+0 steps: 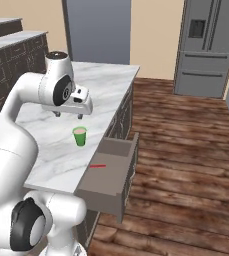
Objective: Pick up the straw from the left drawer and put it inside the smoothie cup.
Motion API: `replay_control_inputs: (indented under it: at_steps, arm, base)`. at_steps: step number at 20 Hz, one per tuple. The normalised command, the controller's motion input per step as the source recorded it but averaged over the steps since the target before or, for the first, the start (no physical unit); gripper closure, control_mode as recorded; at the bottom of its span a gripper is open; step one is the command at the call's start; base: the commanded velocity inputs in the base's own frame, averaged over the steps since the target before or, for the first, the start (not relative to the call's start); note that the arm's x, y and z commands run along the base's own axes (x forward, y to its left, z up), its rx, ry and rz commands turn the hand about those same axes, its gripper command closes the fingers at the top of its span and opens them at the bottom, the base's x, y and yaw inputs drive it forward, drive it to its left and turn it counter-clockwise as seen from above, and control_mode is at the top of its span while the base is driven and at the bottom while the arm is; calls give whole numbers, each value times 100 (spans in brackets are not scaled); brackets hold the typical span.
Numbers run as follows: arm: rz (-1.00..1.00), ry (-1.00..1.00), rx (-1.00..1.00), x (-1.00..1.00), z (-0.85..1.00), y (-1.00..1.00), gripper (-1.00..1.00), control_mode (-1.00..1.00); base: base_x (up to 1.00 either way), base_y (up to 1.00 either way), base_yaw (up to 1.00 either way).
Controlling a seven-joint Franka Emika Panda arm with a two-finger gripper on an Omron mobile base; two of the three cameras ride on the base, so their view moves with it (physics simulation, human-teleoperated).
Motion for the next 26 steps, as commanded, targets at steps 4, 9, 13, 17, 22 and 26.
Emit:
replay_control_inputs:
  at_steps: [4, 9, 13, 17, 22, 26]
  arm:
    - [0, 0, 0, 0, 0, 0, -100, 100]
    - [8, 4, 0, 21, -25, -37, -100, -100]
    - [33, 13, 1, 44, -97, -93, -100, -100]
    - [33, 6, 5, 17, -90, -83, -100, -100]
    - [27, 0, 3, 0, -62, -43, -100, -100]
    - [17, 0, 0, 0, -52, -2, -100, -100]
  base:
    - [17, -10, 0]
    - [7, -6, 1]
    - [0, 0, 0]
    - [0, 0, 0]
    - [0, 0, 0]
    - [0, 0, 0]
